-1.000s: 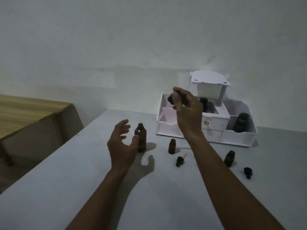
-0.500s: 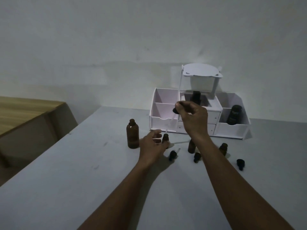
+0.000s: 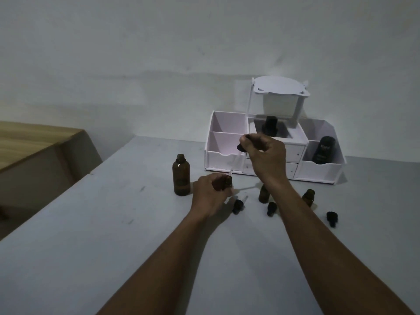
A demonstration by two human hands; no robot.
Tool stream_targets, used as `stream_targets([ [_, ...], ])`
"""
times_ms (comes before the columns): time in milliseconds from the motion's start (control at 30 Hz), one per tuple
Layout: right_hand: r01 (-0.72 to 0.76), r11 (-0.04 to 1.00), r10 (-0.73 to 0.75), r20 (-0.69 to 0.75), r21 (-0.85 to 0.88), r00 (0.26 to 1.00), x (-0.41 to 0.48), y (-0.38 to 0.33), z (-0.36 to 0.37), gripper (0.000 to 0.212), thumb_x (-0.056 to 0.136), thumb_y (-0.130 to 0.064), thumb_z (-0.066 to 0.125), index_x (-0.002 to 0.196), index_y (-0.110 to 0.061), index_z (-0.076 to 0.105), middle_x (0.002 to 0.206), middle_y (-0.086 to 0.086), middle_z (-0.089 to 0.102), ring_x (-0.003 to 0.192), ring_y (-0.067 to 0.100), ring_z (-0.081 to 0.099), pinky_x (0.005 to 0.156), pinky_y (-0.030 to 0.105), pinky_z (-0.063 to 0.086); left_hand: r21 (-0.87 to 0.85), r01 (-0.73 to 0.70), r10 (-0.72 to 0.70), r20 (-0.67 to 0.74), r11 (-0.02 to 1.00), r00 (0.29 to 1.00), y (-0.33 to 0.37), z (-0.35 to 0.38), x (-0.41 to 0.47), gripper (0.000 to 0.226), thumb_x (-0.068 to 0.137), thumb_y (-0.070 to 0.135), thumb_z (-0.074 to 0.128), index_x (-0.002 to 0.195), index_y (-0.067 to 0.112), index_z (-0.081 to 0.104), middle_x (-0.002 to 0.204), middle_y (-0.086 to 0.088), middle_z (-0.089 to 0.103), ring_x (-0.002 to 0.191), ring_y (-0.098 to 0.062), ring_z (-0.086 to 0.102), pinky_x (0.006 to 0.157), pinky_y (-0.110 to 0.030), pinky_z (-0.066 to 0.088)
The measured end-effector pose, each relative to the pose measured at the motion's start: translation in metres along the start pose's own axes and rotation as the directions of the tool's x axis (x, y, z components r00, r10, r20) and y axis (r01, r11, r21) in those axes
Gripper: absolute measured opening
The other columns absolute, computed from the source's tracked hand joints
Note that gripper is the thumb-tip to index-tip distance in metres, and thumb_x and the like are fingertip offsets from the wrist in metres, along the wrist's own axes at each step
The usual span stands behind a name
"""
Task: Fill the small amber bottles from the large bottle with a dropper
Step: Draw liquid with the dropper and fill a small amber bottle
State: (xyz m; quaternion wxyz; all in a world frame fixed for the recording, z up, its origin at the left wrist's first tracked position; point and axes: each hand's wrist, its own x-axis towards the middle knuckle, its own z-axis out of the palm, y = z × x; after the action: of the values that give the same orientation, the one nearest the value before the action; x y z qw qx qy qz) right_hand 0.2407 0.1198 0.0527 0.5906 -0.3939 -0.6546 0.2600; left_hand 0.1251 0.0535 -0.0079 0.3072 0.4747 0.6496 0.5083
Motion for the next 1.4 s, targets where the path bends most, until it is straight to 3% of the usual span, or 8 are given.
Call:
stream_targets([
  [100, 0.030, 0.999, -0.030, -0.001, -0.025, 1.000, -0.002, -0.002, 0.001, 0.013, 0.091, -0.028, 0.069, 0.098, -0.020, 0.074, 0.078, -0.015, 0.072, 0.075, -0.004, 0.070, 0.069, 0.002, 0.048, 0.031, -0.010, 0.010, 0.003, 0.999, 1.000, 0.000, -0.001, 0.001, 0.021, 0.086, 0.015, 0.079, 0.097, 0.027, 0.066, 0.097, 0.011, 0.063, 0.096, -0.014, 0.062, 0.088, -0.024, 0.046],
  [300, 0.093, 0.993, -0.094, -0.003, -0.078, 0.996, -0.002, -0.006, 0.003, 0.016, 0.090, -0.030, 0.069, 0.099, -0.019, 0.076, 0.077, -0.012, 0.073, 0.074, -0.004, 0.069, 0.071, 0.004, 0.049, 0.046, -0.003, 0.003, 0.005, 0.999, 1.000, 0.000, -0.001, 0.000, 0.029, 0.088, 0.013, 0.077, 0.117, 0.016, 0.072, 0.101, 0.011, 0.062, 0.096, -0.011, 0.061, 0.094, -0.025, 0.047],
  [600, 0.093, 0.992, -0.096, -0.030, -0.080, 0.995, -0.003, -0.008, 0.008, 0.017, 0.087, -0.026, 0.073, 0.096, -0.013, 0.079, 0.080, -0.003, 0.076, 0.073, 0.001, 0.071, 0.071, 0.000, 0.046, 0.085, -0.030, 0.029, 0.014, 0.996, 0.999, 0.000, -0.001, 0.003, 0.032, 0.089, 0.014, 0.076, 0.120, 0.014, 0.071, 0.107, 0.007, 0.066, 0.095, -0.007, 0.056, 0.091, -0.020, 0.042],
  [700, 0.089, 0.993, -0.092, -0.028, -0.073, 0.995, -0.003, -0.009, 0.008, 0.014, 0.087, -0.024, 0.073, 0.094, -0.012, 0.079, 0.080, -0.003, 0.076, 0.073, 0.002, 0.071, 0.070, 0.000, 0.046, 0.103, -0.029, 0.029, 0.007, 0.994, 1.000, 0.000, 0.000, 0.003, 0.031, 0.089, 0.016, 0.077, 0.119, 0.016, 0.072, 0.118, 0.002, 0.070, 0.097, -0.007, 0.057, 0.100, -0.027, 0.046],
  [833, 0.086, 0.995, -0.088, -0.030, -0.059, 0.996, -0.004, -0.010, 0.007, 0.011, 0.087, -0.021, 0.073, 0.090, -0.012, 0.079, 0.077, -0.004, 0.075, 0.072, -0.004, 0.069, 0.068, -0.002, 0.044, 0.128, -0.031, 0.034, -0.024, 0.991, 0.999, -0.001, 0.001, 0.004, 0.028, 0.087, 0.017, 0.079, 0.114, 0.017, 0.074, 0.117, -0.002, 0.073, 0.103, -0.017, 0.066, 0.105, -0.037, 0.050],
  [967, 0.091, 0.993, -0.093, -0.031, -0.078, 0.995, -0.003, -0.009, 0.007, 0.012, 0.087, -0.022, 0.073, 0.091, -0.012, 0.079, 0.079, -0.003, 0.076, 0.072, 0.000, 0.070, 0.069, -0.002, 0.044, 0.103, -0.039, 0.040, -0.008, 0.994, 0.999, -0.003, 0.000, 0.005, 0.031, 0.087, 0.015, 0.078, 0.118, 0.015, 0.073, 0.120, -0.001, 0.071, 0.099, -0.009, 0.059, 0.097, -0.026, 0.044],
  [1100, 0.088, 0.993, -0.090, -0.027, -0.083, 0.996, -0.004, -0.010, 0.008, 0.014, 0.087, -0.022, 0.073, 0.092, -0.010, 0.079, 0.080, -0.001, 0.076, 0.073, 0.004, 0.071, 0.070, -0.001, 0.045, 0.114, -0.041, 0.041, -0.004, 0.993, 0.999, -0.003, -0.002, 0.006, 0.032, 0.087, 0.015, 0.078, 0.119, 0.013, 0.073, 0.122, -0.003, 0.071, 0.106, -0.016, 0.063, 0.099, -0.028, 0.045],
  [1400, 0.088, 0.992, -0.090, -0.021, -0.090, 0.996, -0.005, -0.010, 0.008, 0.013, 0.087, -0.023, 0.073, 0.089, -0.012, 0.079, 0.077, -0.004, 0.076, 0.071, 0.001, 0.070, 0.071, 0.003, 0.049, 0.075, -0.021, 0.022, -0.007, 0.997, 1.000, -0.004, 0.000, 0.006, 0.029, 0.088, 0.014, 0.077, 0.117, 0.015, 0.072, 0.112, 0.003, 0.070, 0.096, -0.008, 0.057, 0.096, -0.026, 0.045],
])
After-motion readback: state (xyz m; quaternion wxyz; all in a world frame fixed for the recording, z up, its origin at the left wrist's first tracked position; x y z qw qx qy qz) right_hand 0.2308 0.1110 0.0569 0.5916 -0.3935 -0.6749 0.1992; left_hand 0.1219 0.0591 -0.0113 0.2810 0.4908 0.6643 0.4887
